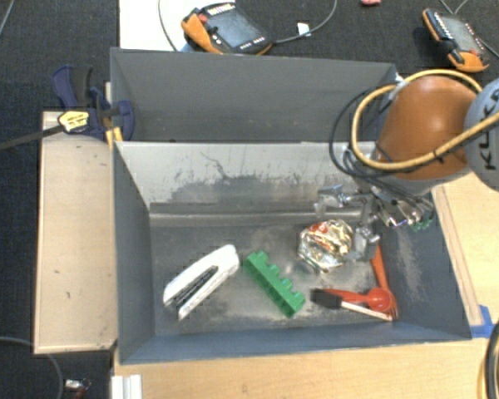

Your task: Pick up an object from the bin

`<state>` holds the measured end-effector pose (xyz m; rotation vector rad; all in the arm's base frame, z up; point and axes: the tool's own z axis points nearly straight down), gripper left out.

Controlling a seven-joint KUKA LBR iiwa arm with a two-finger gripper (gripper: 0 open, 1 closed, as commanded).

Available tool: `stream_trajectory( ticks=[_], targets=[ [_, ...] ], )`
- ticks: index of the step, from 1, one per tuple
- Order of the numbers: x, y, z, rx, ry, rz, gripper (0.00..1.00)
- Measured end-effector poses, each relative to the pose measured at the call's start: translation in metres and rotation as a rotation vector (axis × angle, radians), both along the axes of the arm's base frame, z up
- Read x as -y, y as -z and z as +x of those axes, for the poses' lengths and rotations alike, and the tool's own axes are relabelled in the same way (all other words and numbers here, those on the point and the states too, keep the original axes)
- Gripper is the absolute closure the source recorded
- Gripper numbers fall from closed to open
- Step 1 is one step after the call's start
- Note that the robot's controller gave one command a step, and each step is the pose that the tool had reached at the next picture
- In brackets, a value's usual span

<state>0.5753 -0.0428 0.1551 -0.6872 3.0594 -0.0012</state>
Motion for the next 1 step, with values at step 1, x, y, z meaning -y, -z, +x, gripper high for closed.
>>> stream_trajectory(
  ticks=[1],
  targets=[
    [-0.0162,0.0348,0.0106,-0.001,0.169,0.0,0.0]
  ],
)
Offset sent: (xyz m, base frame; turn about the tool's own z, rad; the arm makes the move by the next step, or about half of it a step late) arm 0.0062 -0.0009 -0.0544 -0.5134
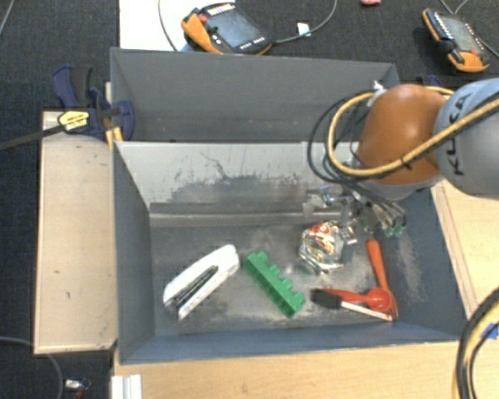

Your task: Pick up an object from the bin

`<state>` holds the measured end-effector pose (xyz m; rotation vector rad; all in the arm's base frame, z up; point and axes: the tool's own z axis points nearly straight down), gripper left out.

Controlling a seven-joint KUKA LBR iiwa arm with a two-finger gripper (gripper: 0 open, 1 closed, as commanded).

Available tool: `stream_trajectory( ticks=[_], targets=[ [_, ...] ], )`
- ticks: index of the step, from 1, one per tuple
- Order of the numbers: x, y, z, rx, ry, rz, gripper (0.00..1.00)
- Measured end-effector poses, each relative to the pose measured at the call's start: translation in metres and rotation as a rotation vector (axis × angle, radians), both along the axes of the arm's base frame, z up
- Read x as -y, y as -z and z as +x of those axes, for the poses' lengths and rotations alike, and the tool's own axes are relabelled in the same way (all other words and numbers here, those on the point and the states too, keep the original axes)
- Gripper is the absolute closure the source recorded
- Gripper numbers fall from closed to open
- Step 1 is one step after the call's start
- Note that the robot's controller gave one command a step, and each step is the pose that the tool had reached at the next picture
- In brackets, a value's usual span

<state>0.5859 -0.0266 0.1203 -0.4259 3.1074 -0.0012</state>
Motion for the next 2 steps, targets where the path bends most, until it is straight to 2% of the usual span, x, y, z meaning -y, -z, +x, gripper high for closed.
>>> stream_trajectory(
  ticks=[1,2],
  targets=[
    [0.01,0.011,-0.002,0.0,-0.434,-0.003,0.0],
    [0.006,-0.055,-0.017,0.003,-0.39,-0.001,0.0]
  ],
)
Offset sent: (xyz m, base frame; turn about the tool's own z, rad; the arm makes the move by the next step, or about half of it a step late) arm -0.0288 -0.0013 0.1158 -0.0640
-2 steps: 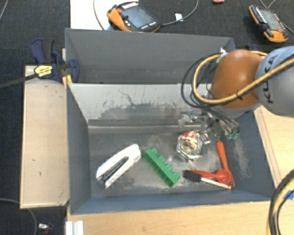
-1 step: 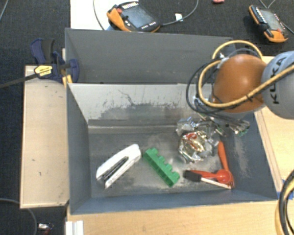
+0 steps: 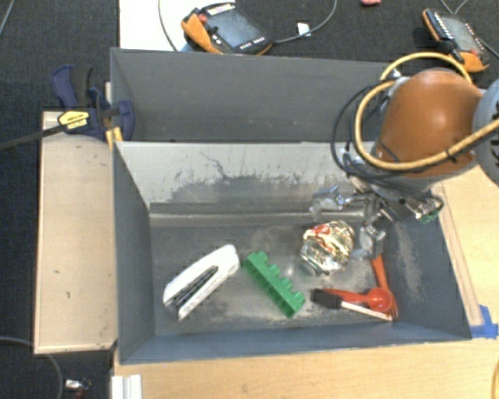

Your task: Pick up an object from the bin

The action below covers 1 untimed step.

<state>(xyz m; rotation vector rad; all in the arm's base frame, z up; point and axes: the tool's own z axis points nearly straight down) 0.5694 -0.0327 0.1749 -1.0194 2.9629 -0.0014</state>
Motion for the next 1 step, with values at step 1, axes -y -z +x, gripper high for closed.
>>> stream_trajectory(
  ticks=[1],
  targets=[
    [0.0017,-0.0477,0.0064,0.001,-0.083,-0.002,0.0]
  ],
)
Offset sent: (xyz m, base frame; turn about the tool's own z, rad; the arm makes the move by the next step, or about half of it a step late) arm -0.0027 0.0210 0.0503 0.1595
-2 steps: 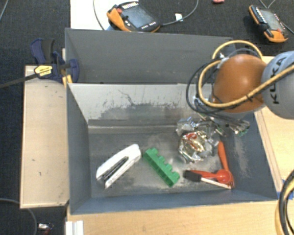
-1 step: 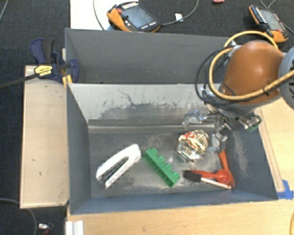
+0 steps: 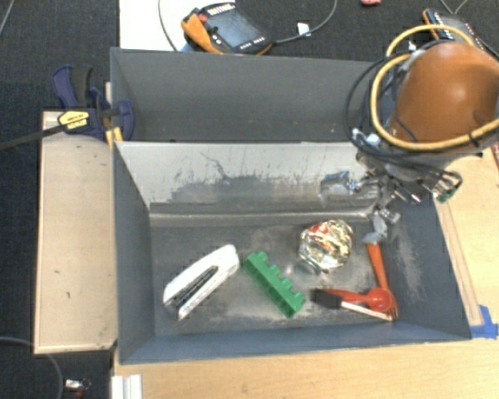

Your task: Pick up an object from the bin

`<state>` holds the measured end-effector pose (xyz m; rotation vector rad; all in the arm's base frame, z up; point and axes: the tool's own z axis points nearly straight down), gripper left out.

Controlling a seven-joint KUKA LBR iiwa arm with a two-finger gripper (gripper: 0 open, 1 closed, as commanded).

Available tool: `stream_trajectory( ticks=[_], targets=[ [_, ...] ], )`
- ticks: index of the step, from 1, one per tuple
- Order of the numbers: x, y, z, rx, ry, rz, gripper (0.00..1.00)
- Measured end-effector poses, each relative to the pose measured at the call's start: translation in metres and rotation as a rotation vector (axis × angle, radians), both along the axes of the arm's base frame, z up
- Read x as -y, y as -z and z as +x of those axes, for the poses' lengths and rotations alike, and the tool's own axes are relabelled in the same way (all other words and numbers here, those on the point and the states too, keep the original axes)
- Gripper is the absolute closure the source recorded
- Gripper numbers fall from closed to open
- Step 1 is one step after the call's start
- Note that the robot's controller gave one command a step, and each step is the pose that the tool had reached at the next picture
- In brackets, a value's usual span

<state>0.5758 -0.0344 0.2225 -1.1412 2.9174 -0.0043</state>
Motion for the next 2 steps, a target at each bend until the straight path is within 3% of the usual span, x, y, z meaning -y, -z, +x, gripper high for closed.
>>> stream_trajectory(
  ticks=[1,2],
  targets=[
    [-0.016,-0.003,-0.006,0.002,0.167,0.003,0.0],
    [-0.009,0.019,-0.01,0.005,-0.084,-0.001,0.0]
  ],
)
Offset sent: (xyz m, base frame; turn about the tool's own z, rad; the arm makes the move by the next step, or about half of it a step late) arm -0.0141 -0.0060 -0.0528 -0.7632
